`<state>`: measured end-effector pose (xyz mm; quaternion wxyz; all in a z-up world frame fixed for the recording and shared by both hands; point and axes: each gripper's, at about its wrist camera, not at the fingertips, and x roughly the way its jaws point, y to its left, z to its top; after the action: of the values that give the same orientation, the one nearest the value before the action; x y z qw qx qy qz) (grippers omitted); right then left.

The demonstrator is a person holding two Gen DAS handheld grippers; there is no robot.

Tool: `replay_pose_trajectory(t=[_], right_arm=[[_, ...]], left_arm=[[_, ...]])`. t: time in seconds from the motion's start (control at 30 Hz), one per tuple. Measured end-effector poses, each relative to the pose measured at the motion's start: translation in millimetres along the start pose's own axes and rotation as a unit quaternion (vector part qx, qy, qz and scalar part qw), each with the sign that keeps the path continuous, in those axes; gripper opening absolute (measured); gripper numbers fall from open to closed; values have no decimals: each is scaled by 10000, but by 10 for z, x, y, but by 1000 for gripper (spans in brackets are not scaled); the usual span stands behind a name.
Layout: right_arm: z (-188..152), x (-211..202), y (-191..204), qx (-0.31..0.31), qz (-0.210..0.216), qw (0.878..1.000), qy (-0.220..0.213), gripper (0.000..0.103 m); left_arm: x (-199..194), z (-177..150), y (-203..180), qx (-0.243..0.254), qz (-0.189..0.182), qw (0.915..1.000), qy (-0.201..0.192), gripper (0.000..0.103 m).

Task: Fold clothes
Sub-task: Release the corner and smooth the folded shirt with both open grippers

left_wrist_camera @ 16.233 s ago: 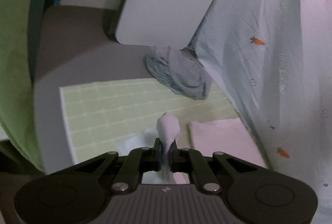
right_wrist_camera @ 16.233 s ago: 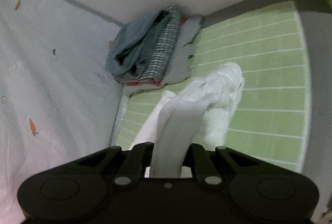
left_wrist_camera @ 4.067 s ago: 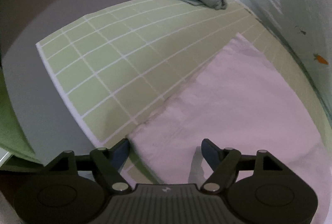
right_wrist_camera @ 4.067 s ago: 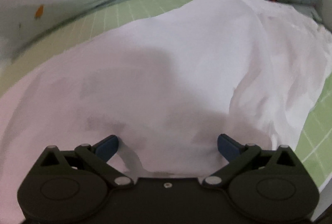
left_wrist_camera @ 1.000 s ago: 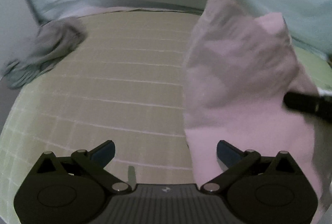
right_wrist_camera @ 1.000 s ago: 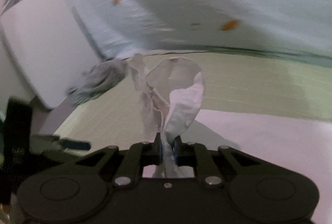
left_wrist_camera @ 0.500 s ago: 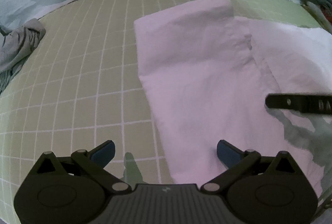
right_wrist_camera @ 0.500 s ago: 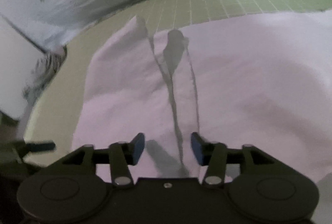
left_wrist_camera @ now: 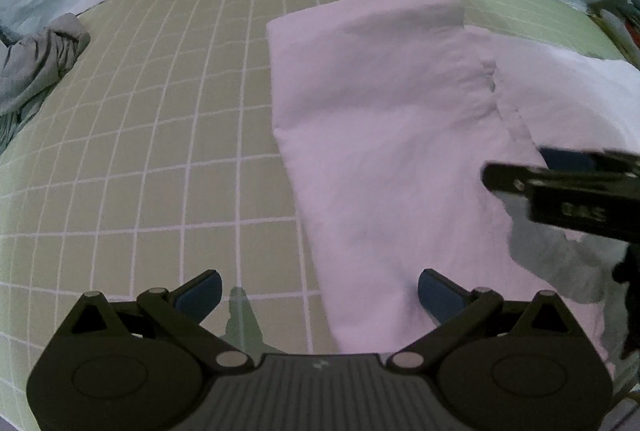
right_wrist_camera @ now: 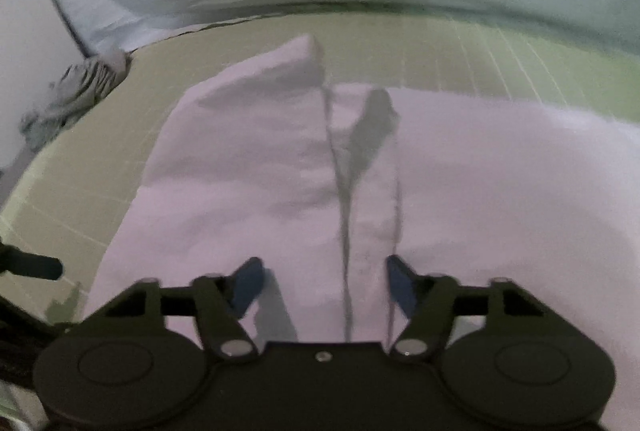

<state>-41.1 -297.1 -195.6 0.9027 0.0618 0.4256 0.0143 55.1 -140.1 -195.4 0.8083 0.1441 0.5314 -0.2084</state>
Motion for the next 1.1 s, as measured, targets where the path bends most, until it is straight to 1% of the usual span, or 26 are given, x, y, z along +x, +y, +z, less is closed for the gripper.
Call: replay_pose_trajectory(t=[0.03,0.07,0.1,0.17,0.23,0.33,0.4,0.43,0.5,0.53,0.57,0.6,0.63,0.67,0.8,0.87,0.9,0.93,0.97,1.03,1.1], right_arm=[[11,-2,9,-96,108,9999,1,29],[28,-23,10,-140,180,9997,-24,20],[51,-64,6,-132,216,9997,-77,13],[85,-162,-1,-145,252,9994,-205,12],[71,-350,-9,-200,121,9989,-399,12],[77,-613,-87,-218,-319,9973,-618,12],[82,-657,-169,-162,-668,9960,-570,13],[77,-626,-215,-111,-804,9957,-455,19],[46,-452,-319,51,-1018,9948,-38,25],[15,-381,-364,136,-1095,9938,152,30],[-24,-350,-398,196,-1086,9936,257,33],[-68,-350,-422,242,-1042,9938,292,45],[-115,-360,-444,279,-995,9941,318,59],[-162,-369,-466,315,-949,9944,343,68],[-307,-431,-586,464,-743,9951,464,82],[-329,-500,-646,412,-679,9957,479,86],[-350,-564,-688,401,-687,9959,438,90],[-379,-655,-741,406,-733,9959,348,96],[-402,-758,-820,460,-809,9954,214,98],[-446,-981,-1051,725,-1009,9922,-119,100],[-534,-1199,-1369,1227,-1194,9844,-397,100]], left_arm=[[4,-1,2,-9,1,10000,10,103],[5,-10,-5,-9,19,10000,17,103],[2,-17,-11,-2,35,10000,21,103],[-9,-30,-19,15,35,10000,15,103],[-26,-48,-29,58,10,10000,2,103],[-52,-98,-84,212,-3,9998,-11,103],[-57,-132,-116,292,-30,9996,13,103],[-51,-149,-128,310,-49,9995,46,103],[-24,-175,-146,314,-26,9994,133,103],[-23,-183,-151,312,-12,9994,151,103],[-27,-190,-154,310,2,9994,160,103],[-30,-196,-156,308,15,9994,168,103],[-36,-203,-160,312,33,9994,173,103],[-38,-209,-161,293,52,9994,184,103],[-66,-204,-184,111,135,9997,181,103],[-145,-161,-295,50,112,9999,-13,103],[-188,-137,-357,21,94,9999,-122,103],[-232,-113,-419,-8,77,9997,-230,103],[-275,-89,-480,-37,59,9994,-339,103],[-362,-41,-604,-95,24,9984,-556,103],[-448,6,-727,-153,-11,9969,-773,103]])
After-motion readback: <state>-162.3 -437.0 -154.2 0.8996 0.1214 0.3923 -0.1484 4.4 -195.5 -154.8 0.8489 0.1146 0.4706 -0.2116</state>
